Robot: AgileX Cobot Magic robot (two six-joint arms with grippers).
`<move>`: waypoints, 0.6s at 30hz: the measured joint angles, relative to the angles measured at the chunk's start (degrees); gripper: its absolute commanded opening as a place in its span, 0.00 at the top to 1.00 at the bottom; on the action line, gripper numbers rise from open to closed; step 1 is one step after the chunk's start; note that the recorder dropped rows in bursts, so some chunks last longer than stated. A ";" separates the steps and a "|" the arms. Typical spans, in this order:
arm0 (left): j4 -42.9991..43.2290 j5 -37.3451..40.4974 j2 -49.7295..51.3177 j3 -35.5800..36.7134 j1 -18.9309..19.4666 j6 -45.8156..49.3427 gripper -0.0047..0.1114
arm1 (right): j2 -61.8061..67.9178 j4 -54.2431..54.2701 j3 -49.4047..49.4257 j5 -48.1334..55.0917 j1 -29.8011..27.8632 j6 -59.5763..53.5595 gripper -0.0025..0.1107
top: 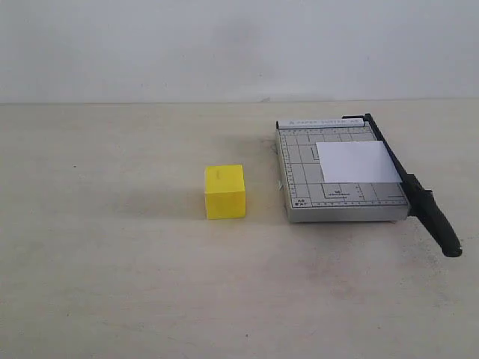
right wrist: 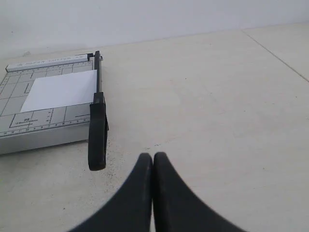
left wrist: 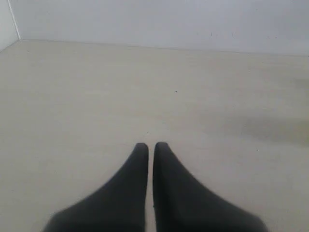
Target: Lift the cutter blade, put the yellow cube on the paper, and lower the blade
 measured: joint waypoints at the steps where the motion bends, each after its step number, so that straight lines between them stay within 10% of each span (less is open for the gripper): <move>1: 0.00 0.00 0.00 0.00 0.00 0.00 0.92 | 0.00 0.00 0.00 0.00 0.00 0.00 0.98; 18: 0.00 0.00 0.00 0.00 0.00 0.00 0.92 | 0.00 -10.29 0.00 -1.77 0.00 -12.84 0.98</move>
